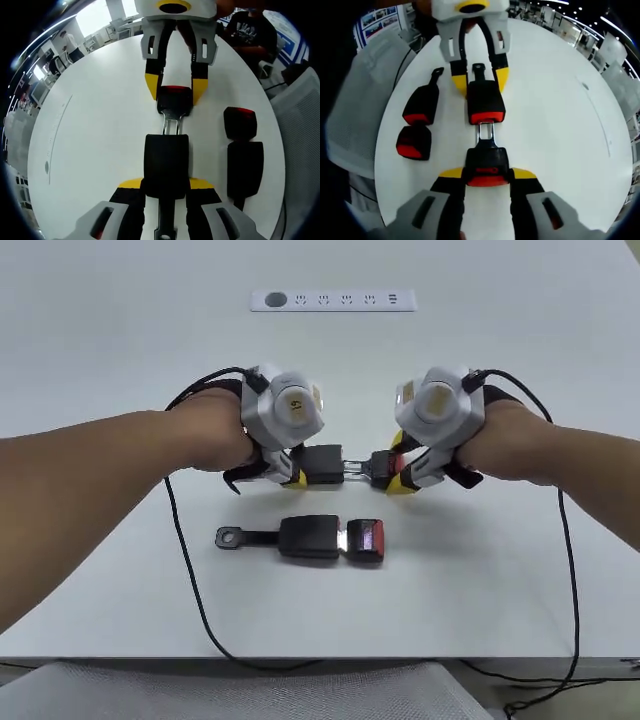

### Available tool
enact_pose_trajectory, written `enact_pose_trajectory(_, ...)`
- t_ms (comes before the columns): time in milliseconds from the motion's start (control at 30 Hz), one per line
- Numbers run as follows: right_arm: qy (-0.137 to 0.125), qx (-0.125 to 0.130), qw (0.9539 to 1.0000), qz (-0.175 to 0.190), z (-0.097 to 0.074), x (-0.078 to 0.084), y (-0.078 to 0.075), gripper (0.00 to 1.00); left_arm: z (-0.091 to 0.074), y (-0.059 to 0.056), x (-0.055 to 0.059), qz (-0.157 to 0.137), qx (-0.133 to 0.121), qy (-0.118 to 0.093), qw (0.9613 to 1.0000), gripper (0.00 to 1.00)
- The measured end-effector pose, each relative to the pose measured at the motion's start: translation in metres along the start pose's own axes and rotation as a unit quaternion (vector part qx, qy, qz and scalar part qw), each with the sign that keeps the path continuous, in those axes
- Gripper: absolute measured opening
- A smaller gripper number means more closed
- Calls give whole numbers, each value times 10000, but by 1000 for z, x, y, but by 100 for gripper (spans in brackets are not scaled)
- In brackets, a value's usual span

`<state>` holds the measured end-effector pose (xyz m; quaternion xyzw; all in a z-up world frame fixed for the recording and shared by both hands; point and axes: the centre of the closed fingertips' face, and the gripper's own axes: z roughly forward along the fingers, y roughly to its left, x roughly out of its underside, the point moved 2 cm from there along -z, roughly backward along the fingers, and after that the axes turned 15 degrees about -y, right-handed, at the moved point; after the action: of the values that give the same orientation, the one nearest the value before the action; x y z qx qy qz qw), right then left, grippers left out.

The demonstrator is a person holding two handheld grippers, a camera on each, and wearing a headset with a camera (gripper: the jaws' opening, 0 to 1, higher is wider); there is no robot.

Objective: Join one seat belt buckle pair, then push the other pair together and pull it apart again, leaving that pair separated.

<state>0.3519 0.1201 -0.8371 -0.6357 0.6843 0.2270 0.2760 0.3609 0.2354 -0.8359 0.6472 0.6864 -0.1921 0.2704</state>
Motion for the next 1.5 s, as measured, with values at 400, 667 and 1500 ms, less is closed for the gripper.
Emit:
enact_pose_trajectory(400,57,-11,9999,-163,11,-10,2,33,3,-3,-4,106,49,113,9999,31)
enact_pose_trajectory(667,14,-8,9999,-127,11,-11,1,33,3,-2,-4,131,99,94,9998,31)
enact_pose_trajectory(1500,145,-33,9993,-353,18,-18,-7,32,5,1,-4,179,167,58,9997,30)
